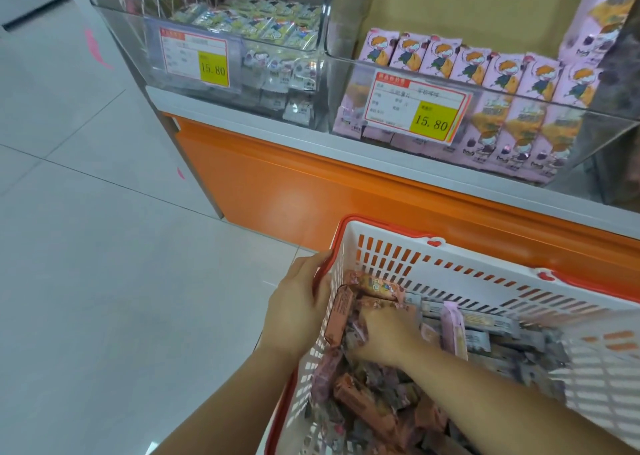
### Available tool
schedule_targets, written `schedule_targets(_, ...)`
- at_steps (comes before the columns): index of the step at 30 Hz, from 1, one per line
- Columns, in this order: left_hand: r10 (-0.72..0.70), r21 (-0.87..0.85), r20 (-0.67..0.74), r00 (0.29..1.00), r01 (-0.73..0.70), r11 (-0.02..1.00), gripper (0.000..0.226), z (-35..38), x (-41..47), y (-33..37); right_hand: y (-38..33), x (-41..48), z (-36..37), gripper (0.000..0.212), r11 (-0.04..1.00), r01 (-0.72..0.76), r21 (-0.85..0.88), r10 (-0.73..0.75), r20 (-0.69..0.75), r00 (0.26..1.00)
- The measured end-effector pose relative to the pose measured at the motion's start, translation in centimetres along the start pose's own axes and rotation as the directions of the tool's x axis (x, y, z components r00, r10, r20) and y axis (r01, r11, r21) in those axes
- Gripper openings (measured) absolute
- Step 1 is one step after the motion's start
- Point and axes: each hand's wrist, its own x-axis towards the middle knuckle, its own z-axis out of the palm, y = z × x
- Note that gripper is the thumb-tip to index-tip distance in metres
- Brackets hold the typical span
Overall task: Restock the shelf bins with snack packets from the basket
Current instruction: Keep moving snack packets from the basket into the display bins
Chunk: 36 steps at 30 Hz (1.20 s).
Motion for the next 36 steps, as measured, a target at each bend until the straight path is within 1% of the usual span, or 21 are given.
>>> schedule_targets(4, 0.004, 0.013, -0.008, 1.000, -0.004, 1.000, 0.037, 0.0, 0.0, 0.0, -0.5, -0.1, 0.4, 0.059, 1.000, 0.011, -0.022, -0.011, 0.018, 1.000)
schedule_targets(6, 0.007, 0.018, -0.011, 1.000, -0.007, 1.000, 0.037, 0.0, 0.0, 0.0, -0.8, -0.2, 0.3, 0.054, 1.000, 0.004, -0.028, -0.004, 0.020, 1.000)
schedule_targets(7, 0.009, 0.020, -0.011, 1.000, -0.008, 1.000, 0.037, 0.1, 0.0, 0.0, -1.0, -0.3, 0.2, 0.046, 1.000, -0.007, -0.005, 0.007, 0.016, 1.000)
schedule_targets(9, 0.013, 0.023, -0.014, 1.000, -0.013, 1.000, 0.037, 0.1, 0.0, 0.0, -1.2, -0.5, 0.2, 0.031, 0.998, -0.021, 0.063, 0.019, 0.034, 0.999)
schedule_targets(11, 0.016, 0.024, -0.015, 1.000, -0.016, 1.000, 0.037, 0.1, 0.0, -0.1, -1.0, -0.3, 0.3, 0.030, 0.988, -0.058, 0.144, 0.044, 0.095, 0.994)
schedule_targets(13, 0.014, 0.026, -0.012, 1.000, -0.014, 1.000, 0.037, 0.2, 0.0, -0.1, -0.4, 0.2, 0.4, 0.023, 0.963, -0.103, 0.249, 0.064, 0.161, 0.985)
schedule_targets(14, 0.014, 0.026, -0.010, 1.000, -0.013, 1.000, 0.037, 0.1, 0.0, -0.1, -0.2, 0.1, -0.1, 0.024, 0.941, -0.124, 0.314, 0.063, 0.198, 0.978)
schedule_targets(16, 0.018, 0.029, -0.009, 1.000, -0.018, 0.999, 0.037, 0.1, 0.0, 0.0, 0.4, -0.1, -1.9, 0.035, 0.889, -0.182, 0.420, 0.069, 0.270, 0.960)
schedule_targets(18, 0.028, 0.043, -0.011, 1.000, -0.028, 0.999, 0.037, 0.1, 0.1, 0.0, 1.3, -0.6, -4.1, 0.033, 0.848, -0.238, 0.474, 0.070, 0.345, 0.936)
schedule_targets(19, 0.030, 0.051, -0.010, 0.999, -0.029, 0.998, 0.036, 0.1, 0.1, 0.0, 1.7, -0.9, -5.3, 0.029, 0.830, -0.244, 0.501, 0.046, 0.374, 0.926)
schedule_targets(21, 0.025, 0.066, -0.008, 1.000, -0.025, 0.998, 0.036, 0.0, 0.1, 0.1, 2.2, -1.6, -7.6, 0.012, 0.786, -0.262, 0.560, 0.001, 0.424, 0.906)
schedule_targets(23, 0.020, 0.089, 0.004, 1.000, -0.020, 0.996, 0.036, -0.2, 0.0, 0.4, 2.1, -2.5, -9.7, 0.030, 0.761, -0.268, 0.592, -0.017, 0.430, 0.903)
schedule_targets(24, 0.018, 0.103, 0.014, 1.000, -0.019, 0.995, 0.036, -0.2, 0.0, 0.5, 1.8, -3.0, -10.9, 0.030, 0.764, -0.255, 0.593, -0.033, 0.430, 0.902)
schedule_targets(26, 0.007, 0.128, 0.055, 0.998, -0.014, 0.992, 0.037, -0.6, -0.1, 0.9, 0.6, -4.5, -13.2, 0.018, 0.749, -0.202, 0.631, -0.092, 0.401, 0.912)
schedule_targets(27, -0.003, 0.144, 0.086, 0.996, -0.010, 0.989, 0.038, -0.9, -0.1, 1.1, -0.2, -5.2, -14.3, 0.017, 0.732, -0.177, 0.658, -0.115, 0.375, 0.920)
schedule_targets(29, -0.013, 0.201, 0.162, 0.987, -0.020, 0.979, 0.038, -1.9, 0.1, 1.5, -1.8, -6.9, -16.6, 0.019, 0.733, -0.095, 0.673, -0.154, 0.301, 0.941)
schedule_targets(31, 0.011, 0.225, 0.200, 0.980, -0.057, 0.973, 0.036, -3.6, 0.3, 2.3, -3.6, -8.5, -18.7, 0.027, 0.736, 0.011, 0.677, -0.204, 0.206, 0.957)
schedule_targets(32, 0.033, 0.200, 0.186, 0.982, -0.071, 0.977, 0.034, -4.7, 0.4, 2.9, -4.5, -9.4, -19.8, 0.030, 0.724, 0.064, 0.686, -0.225, 0.147, 0.963)
schedule_targets(33, 0.053, 0.138, 0.148, 0.988, -0.074, 0.988, 0.032, -6.1, 0.4, 3.7, -5.3, -10.2, -20.7, 0.030, 0.705, 0.115, 0.700, -0.239, 0.081, 0.968)
schedule_targets(35, 0.066, -0.084, 0.000, 0.998, -0.066, 0.994, 0.027, -9.0, 0.1, 5.5, -7.0, -11.5, -22.5, 0.028, 0.666, 0.214, 0.715, -0.240, -0.067, 0.968)
schedule_targets(36, 0.058, -0.208, -0.097, 0.994, -0.077, 0.975, 0.025, -10.6, -0.1, 6.5, -7.9, -12.0, -23.3, 0.029, 0.643, 0.254, 0.723, -0.222, -0.141, 0.965)
